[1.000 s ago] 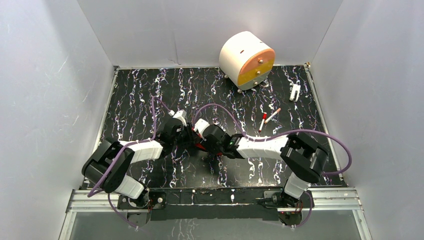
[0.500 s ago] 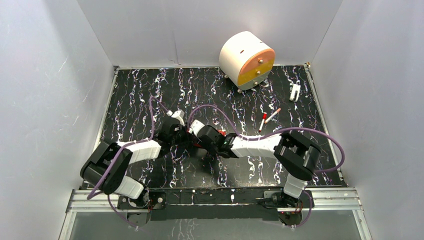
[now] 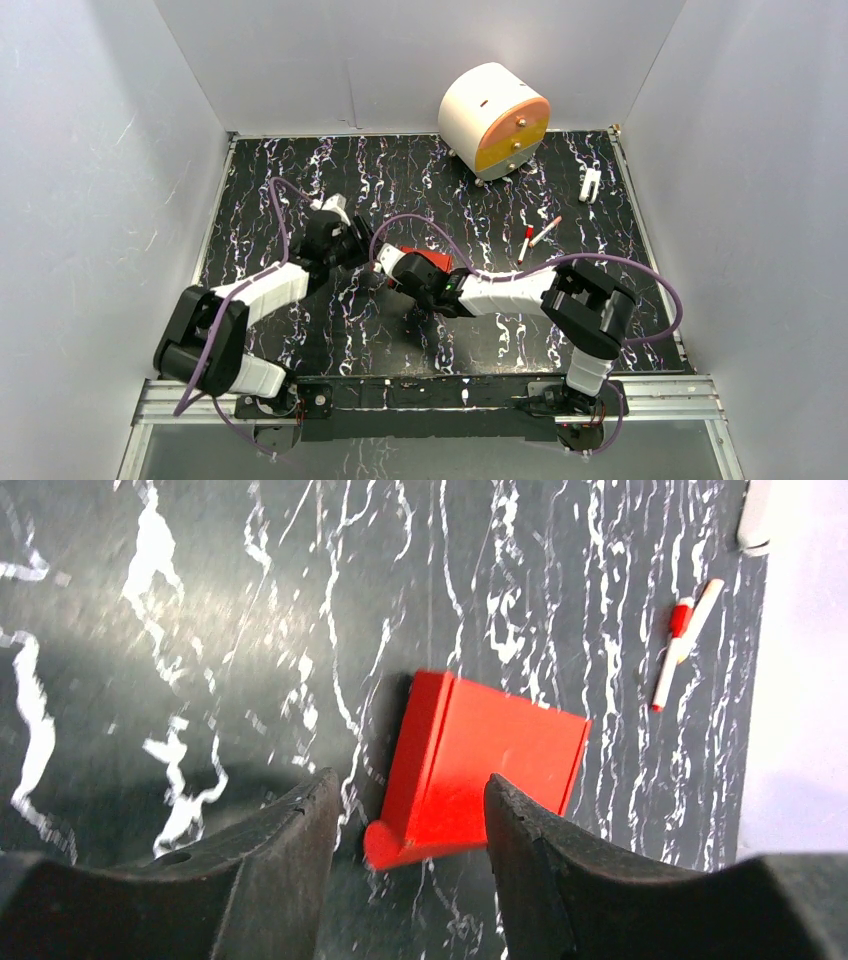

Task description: Fold the paper box

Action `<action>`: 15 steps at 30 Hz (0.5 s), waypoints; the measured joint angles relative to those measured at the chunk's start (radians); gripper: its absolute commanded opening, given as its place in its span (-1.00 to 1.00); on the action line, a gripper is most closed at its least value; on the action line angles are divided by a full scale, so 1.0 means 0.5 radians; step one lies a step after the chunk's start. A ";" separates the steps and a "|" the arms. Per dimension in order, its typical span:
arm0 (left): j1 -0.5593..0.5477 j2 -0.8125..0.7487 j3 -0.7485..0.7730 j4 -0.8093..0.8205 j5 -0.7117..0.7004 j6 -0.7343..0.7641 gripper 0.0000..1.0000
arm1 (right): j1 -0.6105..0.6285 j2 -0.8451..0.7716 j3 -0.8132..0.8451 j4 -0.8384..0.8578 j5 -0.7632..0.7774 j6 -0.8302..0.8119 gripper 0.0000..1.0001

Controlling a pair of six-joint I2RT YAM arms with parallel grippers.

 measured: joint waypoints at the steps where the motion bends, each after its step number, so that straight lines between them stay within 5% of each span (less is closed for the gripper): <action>1: 0.010 0.048 0.043 0.010 0.014 0.002 0.07 | -0.001 0.005 -0.001 0.016 0.004 -0.017 -0.15; 7: 0.024 0.484 0.335 0.028 0.204 0.055 0.04 | -0.002 0.009 -0.017 0.063 0.005 -0.089 -0.15; 15: 0.025 0.765 0.435 0.031 0.450 0.100 -0.34 | -0.004 -0.001 -0.072 0.168 0.005 -0.191 -0.23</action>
